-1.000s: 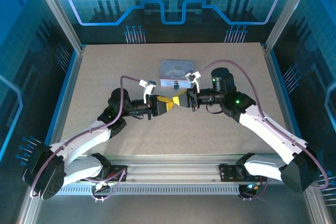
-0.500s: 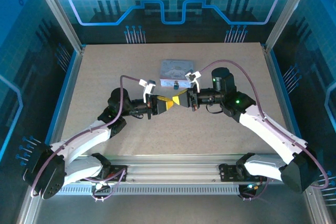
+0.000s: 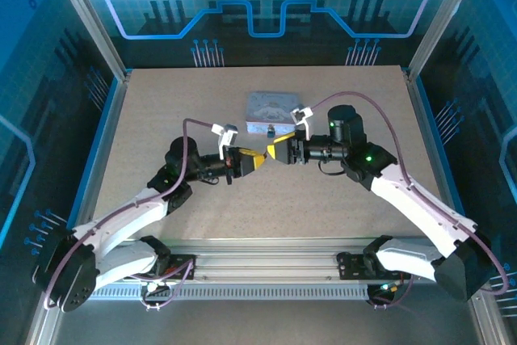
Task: Unlock a padlock with a key
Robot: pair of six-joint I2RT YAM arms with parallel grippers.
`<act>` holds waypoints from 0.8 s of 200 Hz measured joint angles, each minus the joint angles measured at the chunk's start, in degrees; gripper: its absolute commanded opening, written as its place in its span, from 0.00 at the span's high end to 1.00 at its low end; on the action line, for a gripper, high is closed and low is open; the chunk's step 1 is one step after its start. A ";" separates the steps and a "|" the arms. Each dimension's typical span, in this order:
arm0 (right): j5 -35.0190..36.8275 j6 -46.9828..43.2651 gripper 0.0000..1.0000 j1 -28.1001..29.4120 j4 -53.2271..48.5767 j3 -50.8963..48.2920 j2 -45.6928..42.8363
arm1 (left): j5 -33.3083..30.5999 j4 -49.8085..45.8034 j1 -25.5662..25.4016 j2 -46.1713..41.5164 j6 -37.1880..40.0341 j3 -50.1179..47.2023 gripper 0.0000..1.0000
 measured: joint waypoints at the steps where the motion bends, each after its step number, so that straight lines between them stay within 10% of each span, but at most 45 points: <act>1: 0.17 0.02 0.55 0.00 -0.04 0.00 -0.02 | -0.31 -0.42 0.00 -0.20 0.28 -0.02 1.00; 160: 50.73 5.66 0.55 6.88 -14.99 20.41 39.74 | -17.33 -29.79 5.60 -13.51 9.79 -4.52 1.00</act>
